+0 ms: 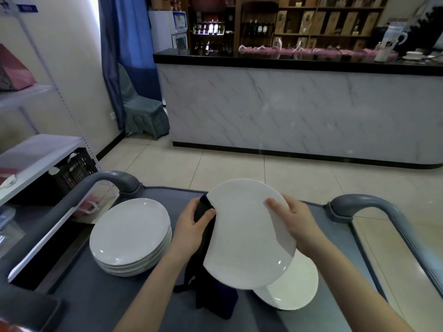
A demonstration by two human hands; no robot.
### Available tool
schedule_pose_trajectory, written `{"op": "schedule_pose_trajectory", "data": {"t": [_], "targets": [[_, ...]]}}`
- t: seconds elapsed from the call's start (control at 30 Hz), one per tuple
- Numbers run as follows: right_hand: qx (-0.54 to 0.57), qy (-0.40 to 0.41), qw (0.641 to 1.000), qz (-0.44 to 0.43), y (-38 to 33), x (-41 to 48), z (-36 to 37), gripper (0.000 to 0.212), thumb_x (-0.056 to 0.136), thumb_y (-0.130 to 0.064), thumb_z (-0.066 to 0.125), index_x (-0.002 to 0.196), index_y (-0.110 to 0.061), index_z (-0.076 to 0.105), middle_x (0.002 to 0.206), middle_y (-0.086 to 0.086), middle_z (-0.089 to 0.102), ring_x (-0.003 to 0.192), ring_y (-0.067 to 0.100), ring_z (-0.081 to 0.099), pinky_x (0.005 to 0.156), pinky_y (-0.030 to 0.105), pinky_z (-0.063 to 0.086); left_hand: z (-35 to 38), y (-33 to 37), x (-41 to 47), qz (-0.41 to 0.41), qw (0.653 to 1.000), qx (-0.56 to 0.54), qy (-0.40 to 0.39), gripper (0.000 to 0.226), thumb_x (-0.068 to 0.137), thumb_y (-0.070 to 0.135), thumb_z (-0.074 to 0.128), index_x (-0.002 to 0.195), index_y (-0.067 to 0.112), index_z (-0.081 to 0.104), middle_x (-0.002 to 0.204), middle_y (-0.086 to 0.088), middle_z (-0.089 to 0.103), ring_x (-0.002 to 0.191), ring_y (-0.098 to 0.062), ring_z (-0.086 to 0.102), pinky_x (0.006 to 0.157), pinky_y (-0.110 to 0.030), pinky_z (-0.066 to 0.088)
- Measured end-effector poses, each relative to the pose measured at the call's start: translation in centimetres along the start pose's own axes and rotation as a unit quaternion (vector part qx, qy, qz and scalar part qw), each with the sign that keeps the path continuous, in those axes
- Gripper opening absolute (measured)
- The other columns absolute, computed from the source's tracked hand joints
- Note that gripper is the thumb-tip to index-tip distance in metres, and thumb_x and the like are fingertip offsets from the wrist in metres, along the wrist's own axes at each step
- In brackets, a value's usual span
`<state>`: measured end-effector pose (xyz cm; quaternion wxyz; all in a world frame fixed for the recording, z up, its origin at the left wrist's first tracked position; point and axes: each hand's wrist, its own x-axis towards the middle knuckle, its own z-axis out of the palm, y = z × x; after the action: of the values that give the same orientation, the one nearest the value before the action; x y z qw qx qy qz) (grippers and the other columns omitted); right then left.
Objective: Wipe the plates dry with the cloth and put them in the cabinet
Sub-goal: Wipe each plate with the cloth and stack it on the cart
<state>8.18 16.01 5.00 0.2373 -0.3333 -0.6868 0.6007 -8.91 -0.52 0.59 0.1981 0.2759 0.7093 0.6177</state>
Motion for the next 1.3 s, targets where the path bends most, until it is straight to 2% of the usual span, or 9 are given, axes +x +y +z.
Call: {"op": "schedule_pose_trajectory", "data": {"t": [0.2,0.37,0.47,0.57,0.73,0.83,1.0,1.17,1.3], "targets": [[0.121,0.165,0.979,0.029,0.7,-0.4,2.6,0.023,0.095,-0.027,0.062,0.075,-0.023,0.073,0.067,-0.01,0.07,0.06,0.007,0.064,0.053,0.022,0.051,2.7,-0.5,-1.1,-0.076,0.984,-0.092,0.133,0.012,0.097,0.026,0.058,0.108,0.032,0.058,0.106,0.01,0.068,0.102,-0.013,0.063,0.089,-0.034,0.05],[0.209,0.27,0.939,0.043,1.4,-1.5,6.1,0.02,0.1,-0.032,0.054,0.088,-0.028,0.07,0.087,-0.01,0.073,0.081,0.011,0.068,0.067,0.027,0.051,5.7,-0.9,-2.7,-0.132,0.95,-0.156,0.235,0.015,0.099,0.027,0.056,0.113,0.03,0.05,0.101,0.016,0.062,0.088,0.004,0.056,0.069,-0.017,0.042],[0.049,0.191,0.98,0.014,2.2,-1.6,4.7,0.018,0.101,-0.038,0.049,0.109,-0.032,0.064,0.105,-0.011,0.07,0.102,0.015,0.065,0.074,0.027,0.047,4.7,-1.1,-2.1,-0.153,0.945,-0.182,0.224,0.011,0.099,0.021,0.056,0.11,0.021,0.055,0.106,0.003,0.065,0.092,-0.009,0.06,0.079,-0.026,0.048],[-0.162,0.089,0.98,-0.076,2.8,-2.4,2.2,0.056,0.097,-0.041,0.058,0.15,-0.035,0.039,0.145,-0.018,0.049,0.134,0.004,0.044,0.097,0.019,0.043,3.1,-1.2,-1.1,-0.164,0.943,-0.17,0.235,0.022,0.1,0.021,0.055,0.121,0.015,0.055,0.116,-0.004,0.064,0.106,-0.023,0.06,0.098,-0.041,0.048],[-0.452,-0.15,0.811,-0.339,2.9,-3.2,0.9,0.058,0.092,-0.05,0.062,0.145,-0.03,0.049,0.159,-0.011,0.032,0.15,0.008,0.021,0.125,0.035,0.014,1.5,-1.5,0.2,-0.191,0.939,-0.173,0.227,0.019,0.1,0.023,0.054,0.117,0.013,0.057,0.117,-0.008,0.064,0.105,-0.025,0.059,0.093,-0.04,0.049],[-0.523,-0.164,0.727,-0.413,3.0,-2.7,1.6,0.052,0.087,-0.03,0.076,0.137,-0.023,0.06,0.149,0.0,0.05,0.14,0.021,0.045,0.116,0.046,0.035,1.4,-1.3,0.4,-0.194,0.945,-0.173,0.196,0.017,0.101,0.024,0.053,0.113,0.014,0.059,0.111,-0.007,0.067,0.101,-0.025,0.062,0.087,-0.038,0.051],[-0.538,-0.099,0.688,-0.477,3.5,-2.8,2.3,0.068,0.071,0.007,0.081,0.131,-0.021,0.066,0.137,-0.001,0.063,0.124,0.023,0.061,0.099,0.04,0.053,1.0,-0.4,0.6,-0.209,0.943,-0.203,0.158,0.028,0.1,0.029,0.053,0.12,0.012,0.061,0.109,-0.007,0.07,0.099,-0.024,0.067,0.073,-0.034,0.054],[-0.41,-0.112,0.849,-0.314,3.4,-2.8,3.1,0.04,0.098,-0.005,0.058,0.132,-0.026,0.064,0.134,-0.007,0.064,0.127,0.014,0.059,0.104,0.033,0.048,0.4,0.2,1.0,-0.261,0.933,-0.218,0.12,0.031,0.098,0.037,0.055,0.104,0.01,0.069,0.1,-0.01,0.073,0.093,-0.028,0.069,0.08,-0.038,0.058],[-0.228,-0.034,0.961,-0.156,3.0,-2.8,3.4,0.021,0.098,-0.019,0.062,0.113,-0.029,0.072,0.086,-0.011,0.074,0.08,0.013,0.066,0.075,0.03,0.05,1.2,-0.3,0.9,-0.196,0.943,-0.18,0.201,0.022,0.103,0.023,0.048,0.106,0.011,0.066,0.105,-0.01,0.066,0.1,-0.027,0.06,0.086,-0.04,0.052]]}}
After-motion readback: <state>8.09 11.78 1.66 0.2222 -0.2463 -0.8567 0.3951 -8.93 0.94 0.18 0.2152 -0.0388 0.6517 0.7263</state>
